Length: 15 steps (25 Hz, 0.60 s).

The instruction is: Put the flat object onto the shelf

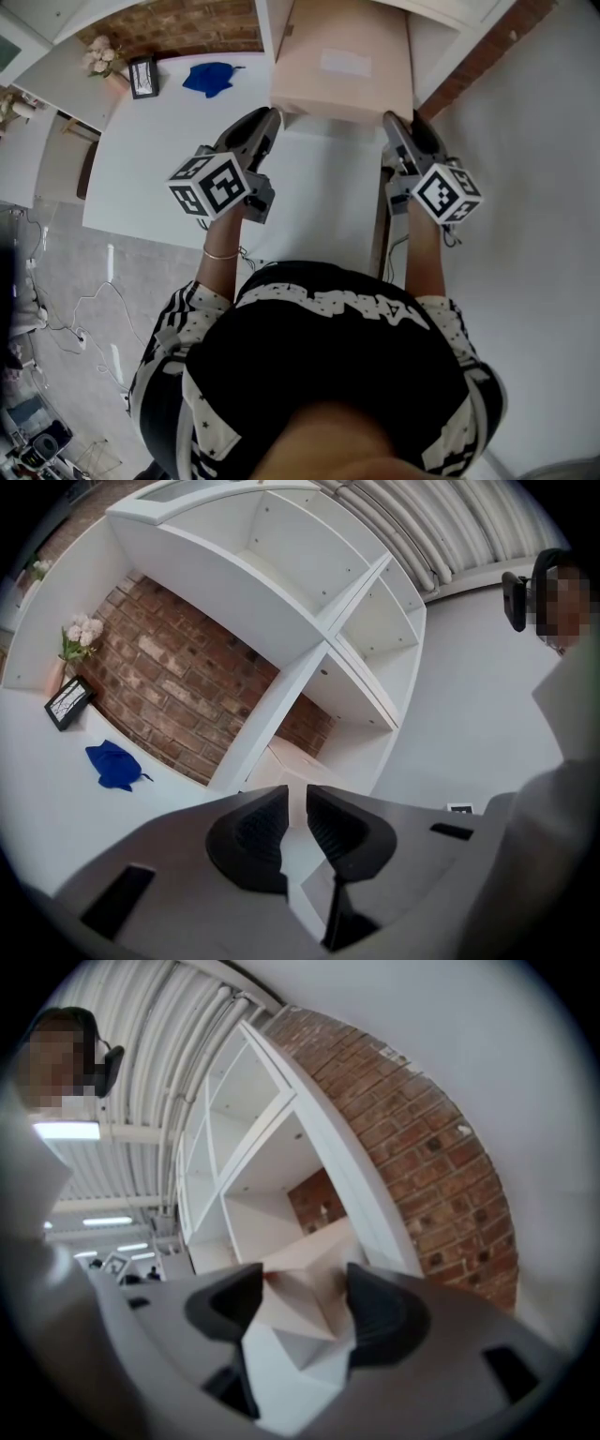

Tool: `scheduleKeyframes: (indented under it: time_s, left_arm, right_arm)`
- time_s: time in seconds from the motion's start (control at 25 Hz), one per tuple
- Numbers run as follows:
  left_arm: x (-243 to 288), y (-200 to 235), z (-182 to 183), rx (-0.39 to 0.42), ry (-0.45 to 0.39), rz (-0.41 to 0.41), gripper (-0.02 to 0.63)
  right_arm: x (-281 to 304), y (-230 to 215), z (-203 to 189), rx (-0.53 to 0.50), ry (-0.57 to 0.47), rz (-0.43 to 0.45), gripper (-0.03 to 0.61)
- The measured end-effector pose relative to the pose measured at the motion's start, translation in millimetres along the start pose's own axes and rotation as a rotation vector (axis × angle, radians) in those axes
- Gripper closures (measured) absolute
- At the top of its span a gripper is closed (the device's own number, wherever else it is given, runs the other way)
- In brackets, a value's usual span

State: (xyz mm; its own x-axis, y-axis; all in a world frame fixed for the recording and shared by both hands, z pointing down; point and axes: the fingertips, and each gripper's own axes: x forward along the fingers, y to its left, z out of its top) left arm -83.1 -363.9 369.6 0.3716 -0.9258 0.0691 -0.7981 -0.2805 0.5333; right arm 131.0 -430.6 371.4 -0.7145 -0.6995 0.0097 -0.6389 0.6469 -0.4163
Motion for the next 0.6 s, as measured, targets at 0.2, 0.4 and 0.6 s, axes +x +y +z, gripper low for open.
scheduleKeyframes:
  time_s: [0.2,0.4,0.6]
  left_arm:
    - [2.0,9.4,-2.0,0.04,0.011,0.046,0.565]
    - [2.0,10.2,-3.1,0.038,0.014,0.048,0.565]
    - [1.9,11.7,-2.3,0.038,0.01,0.052,0.565]
  right_arm:
    - [3.4,-4.4,-0.8,-0.002,-0.001,-0.003,0.282]
    - [9.1,-6.8,3.4,-0.013,-0.005,-0.011,0.284]
    - [14.8,-12.4,4.8,-0.018,-0.003,-0.022,0.285]
